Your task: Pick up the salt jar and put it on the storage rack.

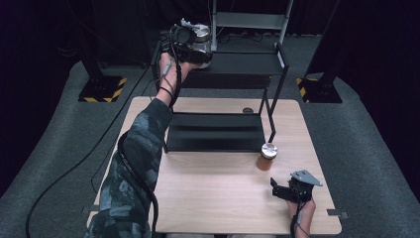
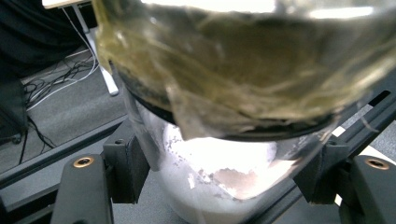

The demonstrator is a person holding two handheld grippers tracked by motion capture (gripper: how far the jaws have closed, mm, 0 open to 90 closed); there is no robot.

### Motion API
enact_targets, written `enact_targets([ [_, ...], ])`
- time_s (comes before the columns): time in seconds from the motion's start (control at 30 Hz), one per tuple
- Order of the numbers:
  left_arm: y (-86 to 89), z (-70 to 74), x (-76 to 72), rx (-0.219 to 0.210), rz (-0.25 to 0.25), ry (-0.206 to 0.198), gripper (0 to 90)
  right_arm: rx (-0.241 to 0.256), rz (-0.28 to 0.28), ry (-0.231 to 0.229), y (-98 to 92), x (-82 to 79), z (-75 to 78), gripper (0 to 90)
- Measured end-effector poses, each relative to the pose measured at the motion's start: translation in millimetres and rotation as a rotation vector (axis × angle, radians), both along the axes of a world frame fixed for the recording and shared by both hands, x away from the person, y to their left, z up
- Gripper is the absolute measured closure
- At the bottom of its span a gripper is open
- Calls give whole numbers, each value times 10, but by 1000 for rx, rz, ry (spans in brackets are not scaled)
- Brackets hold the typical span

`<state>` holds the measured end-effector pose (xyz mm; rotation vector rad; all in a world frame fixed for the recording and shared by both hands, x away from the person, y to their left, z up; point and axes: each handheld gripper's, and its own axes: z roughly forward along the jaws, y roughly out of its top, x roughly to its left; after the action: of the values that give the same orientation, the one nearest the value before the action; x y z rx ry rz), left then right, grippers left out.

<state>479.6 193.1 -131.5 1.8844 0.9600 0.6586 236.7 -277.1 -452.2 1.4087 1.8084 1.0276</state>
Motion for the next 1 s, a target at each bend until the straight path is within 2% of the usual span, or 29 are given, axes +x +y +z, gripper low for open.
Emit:
enact_targets([
  [0.27,-23,-50,65,0,21,14,304,0,1,-1,-1,-1,0,0],
  [0.5,21,-107,150,-27,40,47,305,1,0,-3,-2,-4,-4,0],
  [0.57,46,-119,157,-43,42,50,304,1,1,-3,-3,-4,-3,0],
  [0.67,45,-118,162,-32,37,46,305,1,1,-2,-1,-3,-2,0],
  [0.77,54,-139,181,-47,40,49,304,-1,0,-1,1,-2,-1,0],
  [1.0,43,-148,193,-46,42,45,304,-1,0,-2,3,-3,-2,0],
])
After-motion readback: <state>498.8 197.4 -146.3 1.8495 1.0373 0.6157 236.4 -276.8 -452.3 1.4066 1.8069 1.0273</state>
